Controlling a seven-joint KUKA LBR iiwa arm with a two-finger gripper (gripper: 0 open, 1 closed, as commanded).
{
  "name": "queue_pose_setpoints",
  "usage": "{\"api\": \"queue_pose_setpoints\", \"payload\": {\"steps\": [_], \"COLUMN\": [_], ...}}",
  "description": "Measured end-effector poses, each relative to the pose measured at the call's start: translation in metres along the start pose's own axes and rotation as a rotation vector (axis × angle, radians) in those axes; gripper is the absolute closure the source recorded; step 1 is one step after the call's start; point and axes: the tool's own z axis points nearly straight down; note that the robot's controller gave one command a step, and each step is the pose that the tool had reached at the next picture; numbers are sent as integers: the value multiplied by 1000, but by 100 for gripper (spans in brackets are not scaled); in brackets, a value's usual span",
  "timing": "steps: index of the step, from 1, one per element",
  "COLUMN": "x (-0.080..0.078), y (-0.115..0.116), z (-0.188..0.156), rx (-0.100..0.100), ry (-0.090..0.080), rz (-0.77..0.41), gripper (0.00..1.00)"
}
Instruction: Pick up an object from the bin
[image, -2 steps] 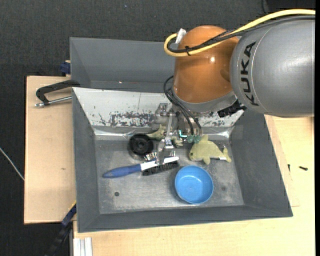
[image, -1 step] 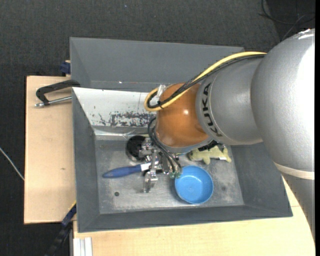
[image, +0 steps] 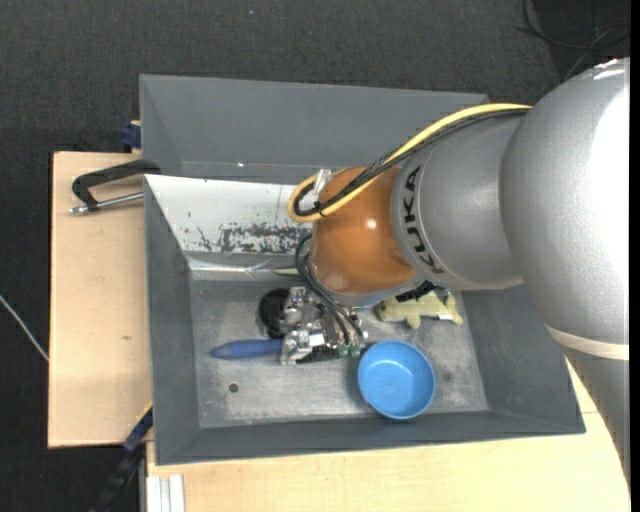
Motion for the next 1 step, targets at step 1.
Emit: {"api": "queue_pose_setpoints", "payload": {"steps": [1], "x": [-14], "y": [17], "z": [-147], "rx": [2], "ry": [4], "rz": [-57], "gripper": [100]}}
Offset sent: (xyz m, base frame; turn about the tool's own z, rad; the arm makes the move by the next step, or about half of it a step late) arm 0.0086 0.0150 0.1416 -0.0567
